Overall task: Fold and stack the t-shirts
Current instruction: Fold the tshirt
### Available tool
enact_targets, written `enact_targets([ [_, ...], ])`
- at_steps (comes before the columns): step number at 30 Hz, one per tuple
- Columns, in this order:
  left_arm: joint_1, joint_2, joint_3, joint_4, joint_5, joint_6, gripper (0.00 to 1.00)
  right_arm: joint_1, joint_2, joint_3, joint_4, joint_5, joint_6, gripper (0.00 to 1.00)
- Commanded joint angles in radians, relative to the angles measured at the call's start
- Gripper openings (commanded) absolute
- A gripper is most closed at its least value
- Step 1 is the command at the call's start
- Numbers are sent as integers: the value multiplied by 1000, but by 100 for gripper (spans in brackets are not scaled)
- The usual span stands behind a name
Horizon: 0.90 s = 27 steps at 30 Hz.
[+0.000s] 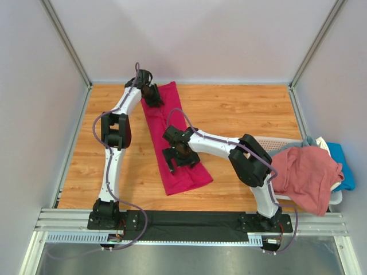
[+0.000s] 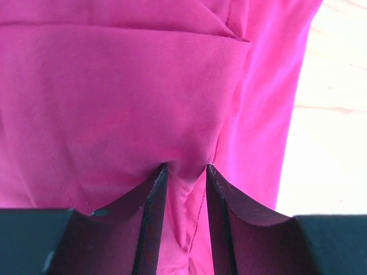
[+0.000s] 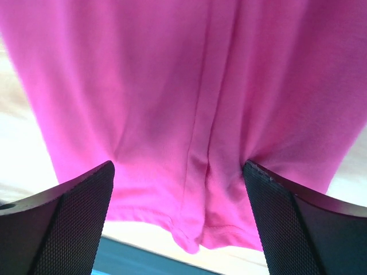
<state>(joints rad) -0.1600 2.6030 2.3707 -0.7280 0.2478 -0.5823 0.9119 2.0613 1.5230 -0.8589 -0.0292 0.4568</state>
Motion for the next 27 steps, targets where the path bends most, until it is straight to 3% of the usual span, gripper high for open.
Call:
enact_targets([
  [1,-3,48,21,113,53,78,41,25,66,49,18,-129,183,95],
  [3,-9,40,7,145,73,104,42,24,86,71,29,-147,238,100],
  [10,-24,-35,-14,113,96,182,45,24,79,166,-11,-186,272,100],
  [18,-21,-398,-100,-43,-17,305,52,-33,-146,165,-135,-60,88,100],
  [23,-21,-717,-411,-117,-27,276,51,-143,-323,-64,-54,-197,30,93],
  [25,-21,-826,-661,-99,13,251,48,-185,-397,-178,-8,-279,-1,87],
  [27,-21,-987,-825,-74,18,225,47,-205,-449,-240,30,-322,-17,72],
])
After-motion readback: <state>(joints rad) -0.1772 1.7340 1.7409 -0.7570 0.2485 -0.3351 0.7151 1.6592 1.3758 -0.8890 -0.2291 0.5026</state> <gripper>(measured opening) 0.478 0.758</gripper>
